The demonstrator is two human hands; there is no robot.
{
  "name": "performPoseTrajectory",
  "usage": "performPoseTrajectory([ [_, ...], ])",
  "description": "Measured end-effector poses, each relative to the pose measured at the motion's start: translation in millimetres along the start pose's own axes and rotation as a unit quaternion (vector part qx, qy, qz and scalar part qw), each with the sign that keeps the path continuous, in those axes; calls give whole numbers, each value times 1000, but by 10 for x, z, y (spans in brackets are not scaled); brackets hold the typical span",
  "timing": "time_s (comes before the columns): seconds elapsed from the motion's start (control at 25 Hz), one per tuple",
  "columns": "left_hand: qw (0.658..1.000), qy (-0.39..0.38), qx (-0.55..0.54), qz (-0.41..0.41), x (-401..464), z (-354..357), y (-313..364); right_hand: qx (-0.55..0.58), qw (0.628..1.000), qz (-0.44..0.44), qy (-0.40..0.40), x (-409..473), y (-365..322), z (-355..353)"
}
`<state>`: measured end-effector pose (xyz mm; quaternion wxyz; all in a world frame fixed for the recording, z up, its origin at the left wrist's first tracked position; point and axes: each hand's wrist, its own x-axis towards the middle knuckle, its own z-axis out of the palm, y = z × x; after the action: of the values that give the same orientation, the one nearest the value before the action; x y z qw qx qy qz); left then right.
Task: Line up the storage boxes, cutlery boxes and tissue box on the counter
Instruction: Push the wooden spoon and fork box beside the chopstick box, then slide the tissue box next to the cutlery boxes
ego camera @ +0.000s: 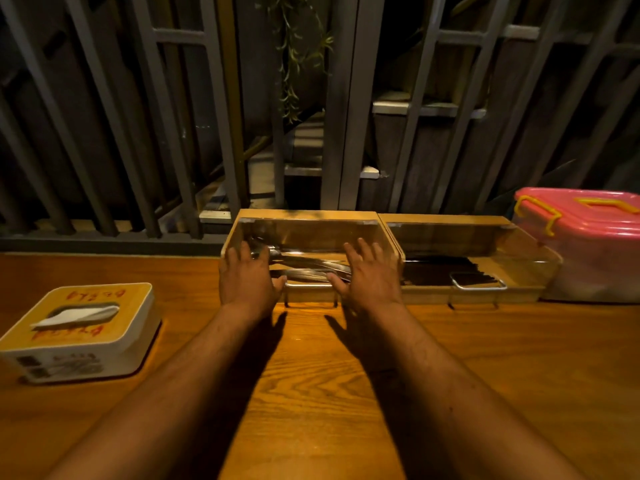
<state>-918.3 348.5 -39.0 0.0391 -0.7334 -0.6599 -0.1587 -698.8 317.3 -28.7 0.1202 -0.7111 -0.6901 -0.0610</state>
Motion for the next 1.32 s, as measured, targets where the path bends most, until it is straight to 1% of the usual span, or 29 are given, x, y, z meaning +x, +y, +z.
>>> performPoseTrajectory([
  [0.12,997,59,-50,-3,-472,-243,-58,75,995,-55,43,-363,-413,-32],
  [0.24,994,83,-66,-31,-992,-436,-290,128,984,-102,71,-666,-785,51],
  [0.36,989,108,-78,-66,-1502,-582,-714,172,972,-137,90,-893,-1178,106],
  [0.48,986,118,-71,-94,-1781,-709,-1263,192,963,-161,97,-1042,-1626,141],
  [0.64,985,124,-61,-103,-1779,-758,-1931,190,966,-166,62,-1072,-2264,174],
  [0.84,992,65,-43,-97,-1585,-649,-2711,198,970,-139,28,-1063,-3167,293],
  [0.96,993,53,-53,-94,-1507,-522,-3060,175,975,-138,22,-1077,-3461,388],
  [1.12,991,80,-98,-39,-1347,-407,-3203,149,981,-119,31,-1069,-3544,452],
  [1.24,990,74,-120,-22,-1147,-356,-3116,124,987,-96,43,-948,-3460,472],
  [1.32,989,67,-133,-17,-1009,-308,-3031,87,991,-96,35,-828,-3401,463],
])
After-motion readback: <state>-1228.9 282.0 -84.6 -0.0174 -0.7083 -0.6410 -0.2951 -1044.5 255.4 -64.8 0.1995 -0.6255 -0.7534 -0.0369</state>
